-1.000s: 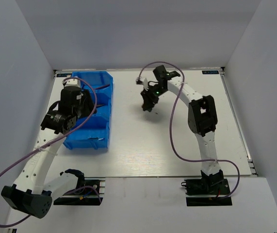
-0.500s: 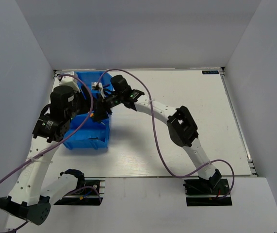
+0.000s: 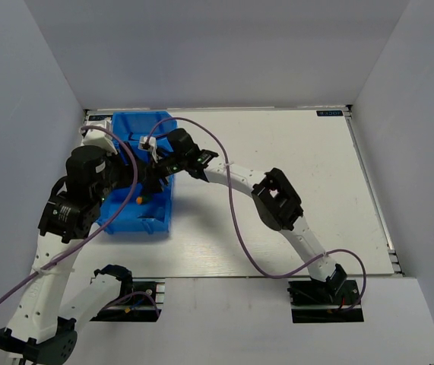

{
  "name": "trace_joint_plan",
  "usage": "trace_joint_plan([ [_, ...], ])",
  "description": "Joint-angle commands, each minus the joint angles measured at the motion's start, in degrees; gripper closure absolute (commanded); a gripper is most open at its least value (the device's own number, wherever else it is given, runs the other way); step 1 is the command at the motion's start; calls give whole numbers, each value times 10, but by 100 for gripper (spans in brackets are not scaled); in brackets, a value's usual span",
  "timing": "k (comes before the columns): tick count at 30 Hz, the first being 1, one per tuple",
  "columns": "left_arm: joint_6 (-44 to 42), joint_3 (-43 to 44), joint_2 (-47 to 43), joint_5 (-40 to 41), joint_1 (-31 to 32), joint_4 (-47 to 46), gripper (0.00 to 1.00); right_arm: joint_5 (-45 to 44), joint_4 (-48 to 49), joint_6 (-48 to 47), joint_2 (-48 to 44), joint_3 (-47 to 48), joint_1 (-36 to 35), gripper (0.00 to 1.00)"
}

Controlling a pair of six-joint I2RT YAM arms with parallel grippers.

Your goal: Sort the tools into containers

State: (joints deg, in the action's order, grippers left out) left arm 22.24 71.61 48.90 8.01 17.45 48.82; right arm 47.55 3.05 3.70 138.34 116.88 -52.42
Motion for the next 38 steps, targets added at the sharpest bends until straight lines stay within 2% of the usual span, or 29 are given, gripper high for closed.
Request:
trace_joint_plan([
  [1,-6,-16,-5,-20,2,-9,27,6,23,2,-71,-21,0,37],
  [5,-6,-28,-5,-46,2,-39,24,-3,-14,-7,-112,-42,5,36],
  [9,-11,-41,1,-82,2,-54,24,-97,-130,-54,-162,-39,22,36],
  [10,-11,-46,1,-90,2,-64,24,-172,-198,-62,-182,-38,35,36],
  [12,-18,-65,8,-120,2,-81,24,-213,-249,-93,-205,-36,57,25],
  [13,-18,-73,21,-130,2,-88,28,-253,-329,-101,-214,-31,64,21],
  [14,-23,-90,27,-155,7,-96,31,-265,-355,-109,-224,-26,89,18],
  [15,-23,-115,44,-180,7,-125,46,-329,-431,-109,-254,-47,107,13],
  [16,-23,-115,44,-191,7,-125,46,-330,-432,-109,-254,-47,115,13],
  [17,-28,-122,50,-202,7,-144,53,-339,-437,-110,-269,-90,135,10],
  [18,-28,-129,61,-214,7,-154,68,-364,-429,-113,-319,-116,144,10],
  [22,-39,-154,84,-260,7,-192,93,-413,-429,-137,-398,-242,206,10],
  [25,-52,-161,115,-276,13,-210,95,-471,-434,-147,-455,-298,242,10],
  [27,-58,-161,138,-291,13,-217,89,-495,-436,-163,-511,-326,259,10],
  [28,-63,-161,144,-291,13,-223,73,-542,-422,-166,-525,-375,260,10],
  [31,-69,-161,164,-296,18,-236,42,-586,-414,-158,-599,-423,261,10],
  [32,-69,-161,164,-296,25,-236,24,-605,-410,-156,-630,-443,262,10],
  [33,-69,-161,172,-302,25,-242,14,-617,-409,-153,-656,-459,262,10],
  [34,-69,-161,178,-302,30,-249,9,-634,-408,-147,-667,-468,263,10],
  [35,-69,-161,178,-302,30,-249,0,-650,-401,-147,-689,-494,266,10],
  [38,-79,-161,192,-307,36,-255,0,-668,-397,-157,-725,-517,272,10],
])
